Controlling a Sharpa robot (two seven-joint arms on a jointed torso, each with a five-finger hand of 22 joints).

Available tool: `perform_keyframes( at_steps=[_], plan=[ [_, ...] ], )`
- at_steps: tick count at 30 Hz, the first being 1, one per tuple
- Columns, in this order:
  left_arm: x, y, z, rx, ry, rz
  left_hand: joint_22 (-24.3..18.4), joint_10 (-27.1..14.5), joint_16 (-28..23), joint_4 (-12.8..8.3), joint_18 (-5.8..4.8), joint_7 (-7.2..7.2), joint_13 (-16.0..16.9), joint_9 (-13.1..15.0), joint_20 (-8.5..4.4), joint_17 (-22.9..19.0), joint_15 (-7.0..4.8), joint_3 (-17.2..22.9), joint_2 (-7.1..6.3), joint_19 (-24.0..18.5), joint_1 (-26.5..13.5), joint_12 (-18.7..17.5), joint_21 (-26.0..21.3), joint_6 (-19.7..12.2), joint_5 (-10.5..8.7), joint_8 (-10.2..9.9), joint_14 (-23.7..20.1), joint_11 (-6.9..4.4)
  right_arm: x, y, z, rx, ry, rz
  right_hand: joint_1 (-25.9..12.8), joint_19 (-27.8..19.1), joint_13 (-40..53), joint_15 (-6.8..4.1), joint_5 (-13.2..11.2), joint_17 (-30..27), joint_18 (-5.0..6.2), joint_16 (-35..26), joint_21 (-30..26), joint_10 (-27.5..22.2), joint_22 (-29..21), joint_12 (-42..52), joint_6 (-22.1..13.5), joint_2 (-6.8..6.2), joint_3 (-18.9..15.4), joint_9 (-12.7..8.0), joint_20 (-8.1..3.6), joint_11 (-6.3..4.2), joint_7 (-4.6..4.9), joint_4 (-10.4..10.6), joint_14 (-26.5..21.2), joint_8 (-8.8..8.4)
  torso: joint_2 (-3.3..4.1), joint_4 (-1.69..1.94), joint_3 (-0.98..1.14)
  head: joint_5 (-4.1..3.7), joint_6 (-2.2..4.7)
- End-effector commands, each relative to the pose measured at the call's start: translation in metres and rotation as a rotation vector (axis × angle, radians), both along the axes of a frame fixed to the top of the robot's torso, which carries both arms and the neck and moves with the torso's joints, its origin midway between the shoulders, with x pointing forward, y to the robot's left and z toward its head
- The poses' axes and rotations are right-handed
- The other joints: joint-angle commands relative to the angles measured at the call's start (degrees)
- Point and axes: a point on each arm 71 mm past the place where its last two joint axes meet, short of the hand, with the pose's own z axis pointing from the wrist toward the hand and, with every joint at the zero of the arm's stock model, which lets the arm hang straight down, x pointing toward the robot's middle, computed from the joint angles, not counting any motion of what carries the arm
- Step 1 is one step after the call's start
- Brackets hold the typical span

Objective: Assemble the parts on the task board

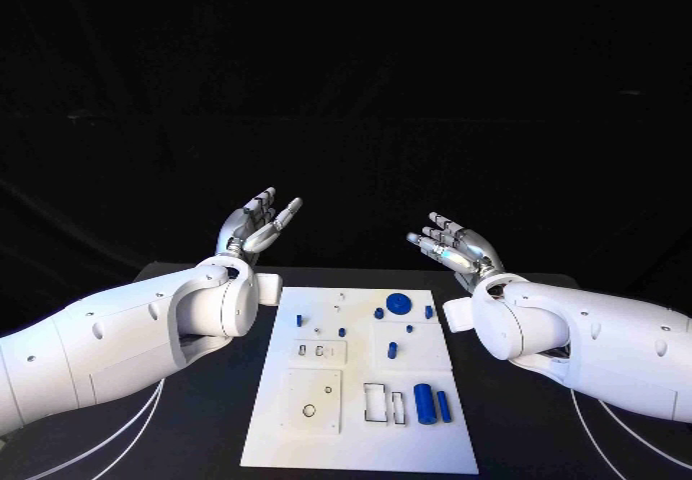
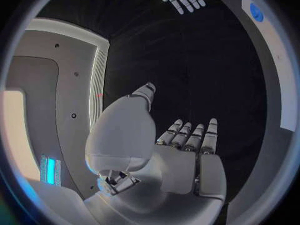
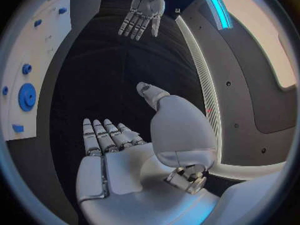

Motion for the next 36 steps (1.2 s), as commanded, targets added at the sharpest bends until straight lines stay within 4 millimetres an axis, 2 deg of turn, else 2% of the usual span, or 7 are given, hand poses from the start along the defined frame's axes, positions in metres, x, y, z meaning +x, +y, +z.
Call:
perform_keyframes(
  at_steps=[1, 8, 9, 17, 23, 27, 36],
  plan=[
    [0.000, -0.007, 0.002, -0.013, -0.018, -0.081, 0.15, 0.32, 0.37, 0.77, 0.79, 3.65, 0.15, 0.18, 0.81, 0.12, 0.91, 0.35, -0.13, 0.44, 2.96, 0.36, 0.25, 0.87, 0.57, 0.41, 0.13, 0.67, -0.001, 0.009, -0.001, -0.031, 0.038, 0.201, 3.99, 1.64, 0.36, 0.35, -0.10, 0.50, 1.40, 0.72, 0.87, 3.05, 0.47, 0.74, 2.70, -0.19, 1.44, 0.53, 0.93, 0.47, 9.74, -1.10, 2.80, 0.64, -0.01, 0.04, -0.03, 0.01, -0.03],
    [0.000, -0.007, 0.002, -0.013, -0.018, -0.081, 0.21, 1.05, 0.54, 0.66, 0.83, 3.86, 0.26, 0.27, 0.84, 0.26, 1.03, 0.36, 0.25, 0.46, 3.57, 0.49, 0.38, 1.48, 0.52, 0.60, 0.78, 0.91, 0.001, 0.009, 0.001, -0.053, 0.048, 0.247, 6.17, 6.54, 1.03, -0.71, -0.38, 1.78, 2.47, 2.53, 2.82, 11.82, 1.39, 1.77, 10.22, -0.34, 2.39, 1.97, 0.84, -0.24, 9.64, -3.16, 11.33, 2.70, -0.01, 0.04, -0.03, 0.01, -0.03],
    [-0.005, 0.000, 0.005, -0.022, -0.016, -0.094, 0.23, 1.24, 0.60, 0.66, 0.83, 3.97, 0.28, 0.29, 0.84, 0.32, 1.09, 0.35, 0.34, 0.55, 3.68, 0.52, 0.43, 1.61, 0.52, 0.63, 1.02, 1.02, 0.007, -0.003, 0.014, -0.212, -0.125, 0.235, 6.37, 7.14, 1.12, -0.89, -0.49, 1.98, 2.61, 2.86, 3.06, 13.06, 1.49, 1.96, 11.16, -0.41, 2.46, 2.16, 0.84, -0.33, 9.61, -3.37, 12.64, 2.98, 1.25, 0.07, 0.12, -0.59, -1.10],
    [-0.009, 0.005, 0.008, -0.030, -0.023, -0.107, 1.16, 9.55, 3.68, 0.19, 1.41, 6.17, 1.07, 1.13, 0.70, 2.25, 2.74, 1.04, 0.84, 6.92, 6.61, 1.59, 2.52, 6.71, 0.47, 1.85, 11.22, 3.52, 0.012, -0.005, 0.024, -0.366, -0.233, 0.290, 8.48, 23.10, 2.17, -4.41, -1.57, 5.21, 6.20, 8.72, 8.13, 39.62, 3.12, 5.11, 32.52, -1.38, 3.87, 6.00, 0.72, -3.01, 8.38, -5.65, 37.50, 9.18, 2.23, 0.35, -0.02, -0.83, -1.23],
    [-0.014, 0.007, 0.013, -0.037, -0.027, -0.129, 3.72, 36.25, 12.06, -0.89, 6.48, 7.85, 2.72, 4.39, 0.48, 6.80, -1.24, 3.36, 0.46, 27.99, 8.71, 6.57, 9.95, 23.42, 0.38, 6.82, 35.83, 5.43, 0.018, -0.004, 0.028, -0.545, -0.242, 0.324, 7.84, 32.01, 2.15, -5.91, -0.47, 5.20, 7.41, 8.81, 10.07, 44.95, 3.09, 3.90, 40.18, -3.60, 3.76, 6.94, 0.42, -4.48, 6.94, -5.80, 42.25, 10.72, 3.47, 0.71, -0.18, -1.02, -1.42],
    [-0.019, 0.007, 0.020, -0.049, -0.033, -0.174, 3.95, 41.23, 13.97, -1.69, 7.85, 7.47, 2.74, 6.13, 0.21, 8.10, -2.80, 4.89, -0.11, 32.28, 9.53, 7.36, 11.85, 32.49, 0.34, 9.78, 41.08, 4.22, 0.020, -0.003, 0.034, -0.679, -0.288, 0.335, 8.23, 35.69, 2.27, -7.21, -0.33, 5.46, 7.56, 9.70, 10.86, 49.28, 2.98, 3.69, 43.10, -4.48, 4.64, 7.27, -0.59, -5.83, 5.71, -6.09, 46.14, 11.49, 4.52, 1.09, -0.43, -1.45, -1.40],
    [-0.033, 0.005, 0.036, -0.050, -0.057, -0.256, 3.93, 46.22, 15.44, -2.93, 7.97, 6.35, 2.68, 6.41, -1.36, 10.28, -4.56, 8.19, -1.39, 37.07, 10.23, 7.10, 13.71, 35.33, 0.31, 10.92, 46.77, 2.81, 0.022, 0.008, 0.044, -0.971, -0.419, 0.401, 8.70, 46.16, 2.60, -11.38, -1.66, 10.10, 7.48, 15.11, 16.74, 54.46, 5.35, 2.71, 46.46, -6.70, 4.03, 8.31, -5.03, -8.41, 3.33, -6.54, 58.27, 12.41, 6.93, 1.79, -0.79, -2.18, -1.27]
  ],
)
